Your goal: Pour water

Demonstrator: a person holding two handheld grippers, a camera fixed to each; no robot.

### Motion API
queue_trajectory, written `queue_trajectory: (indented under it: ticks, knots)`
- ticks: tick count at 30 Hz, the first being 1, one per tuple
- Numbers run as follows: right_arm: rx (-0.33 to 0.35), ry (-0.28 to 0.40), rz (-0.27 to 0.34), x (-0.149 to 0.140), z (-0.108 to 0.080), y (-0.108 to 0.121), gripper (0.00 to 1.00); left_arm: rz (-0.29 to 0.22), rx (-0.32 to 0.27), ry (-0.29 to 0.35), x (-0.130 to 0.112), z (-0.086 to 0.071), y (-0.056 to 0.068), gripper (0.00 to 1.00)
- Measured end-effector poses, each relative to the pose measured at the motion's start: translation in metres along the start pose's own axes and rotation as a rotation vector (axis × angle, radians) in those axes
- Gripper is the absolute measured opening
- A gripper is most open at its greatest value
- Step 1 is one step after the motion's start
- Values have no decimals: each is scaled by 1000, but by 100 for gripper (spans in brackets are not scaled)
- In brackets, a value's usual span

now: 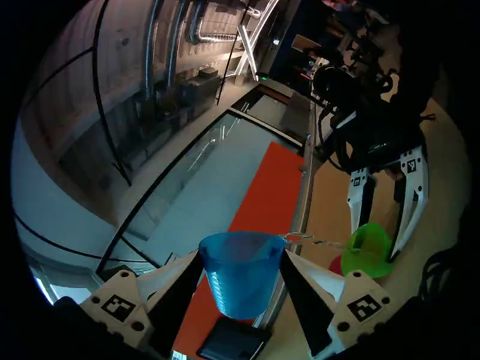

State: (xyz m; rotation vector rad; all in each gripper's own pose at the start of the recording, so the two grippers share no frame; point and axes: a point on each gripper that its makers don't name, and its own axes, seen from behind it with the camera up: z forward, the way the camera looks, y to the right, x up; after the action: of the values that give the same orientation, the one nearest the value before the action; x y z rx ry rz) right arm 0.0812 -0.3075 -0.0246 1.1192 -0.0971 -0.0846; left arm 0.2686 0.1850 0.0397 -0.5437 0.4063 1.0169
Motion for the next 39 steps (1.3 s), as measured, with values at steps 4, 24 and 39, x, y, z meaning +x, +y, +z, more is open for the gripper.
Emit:
queue_trajectory:
  ticks: [4, 24, 39]
  knots:
    - [2, 0, -1, -1, 0, 0, 88, 18, 5, -1, 1, 0, -2, 86]
    - [2, 17, -1, 5, -4, -2, 88, 80, 15, -1, 7, 1, -5, 86]
    - [1, 21, -7, 6, -5, -1, 88, 148, 27, 2, 14, 0, -11, 86]
